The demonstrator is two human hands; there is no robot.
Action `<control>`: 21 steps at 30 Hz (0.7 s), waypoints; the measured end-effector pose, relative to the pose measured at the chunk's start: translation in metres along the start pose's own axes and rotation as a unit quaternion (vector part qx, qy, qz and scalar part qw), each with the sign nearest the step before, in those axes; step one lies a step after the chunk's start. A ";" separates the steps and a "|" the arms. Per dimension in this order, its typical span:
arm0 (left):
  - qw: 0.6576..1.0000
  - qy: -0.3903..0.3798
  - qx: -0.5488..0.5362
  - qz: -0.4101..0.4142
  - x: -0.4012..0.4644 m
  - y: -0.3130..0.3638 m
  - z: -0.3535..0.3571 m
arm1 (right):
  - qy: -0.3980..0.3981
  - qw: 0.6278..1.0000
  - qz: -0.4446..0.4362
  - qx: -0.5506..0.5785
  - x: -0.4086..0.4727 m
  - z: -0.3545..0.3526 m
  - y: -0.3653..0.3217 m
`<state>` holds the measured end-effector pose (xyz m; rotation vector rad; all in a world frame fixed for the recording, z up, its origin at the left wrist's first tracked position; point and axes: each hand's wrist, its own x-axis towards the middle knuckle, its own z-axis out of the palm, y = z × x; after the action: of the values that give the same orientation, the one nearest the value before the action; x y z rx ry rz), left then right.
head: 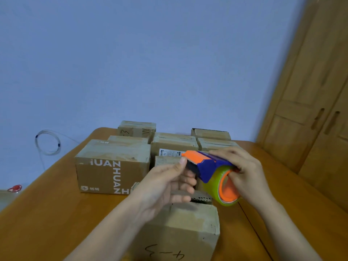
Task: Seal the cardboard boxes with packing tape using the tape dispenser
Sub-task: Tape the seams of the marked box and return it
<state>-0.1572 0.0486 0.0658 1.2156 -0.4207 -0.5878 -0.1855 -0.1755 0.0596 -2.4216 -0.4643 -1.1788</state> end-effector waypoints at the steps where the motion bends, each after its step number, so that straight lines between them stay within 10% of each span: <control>1: 1.000 -0.004 -0.015 0.001 0.000 0.000 -0.001 | 0.004 1.000 -0.004 -0.004 0.001 0.000 -0.001; 21: 0.976 0.026 0.209 -0.048 0.002 0.015 -0.048 | -0.145 0.946 -0.174 -0.231 -0.014 -0.033 0.004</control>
<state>-0.1235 0.0866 0.0658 1.6578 -0.4568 -0.5652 -0.2136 -0.1969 0.0661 -3.0363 -0.8118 -1.1715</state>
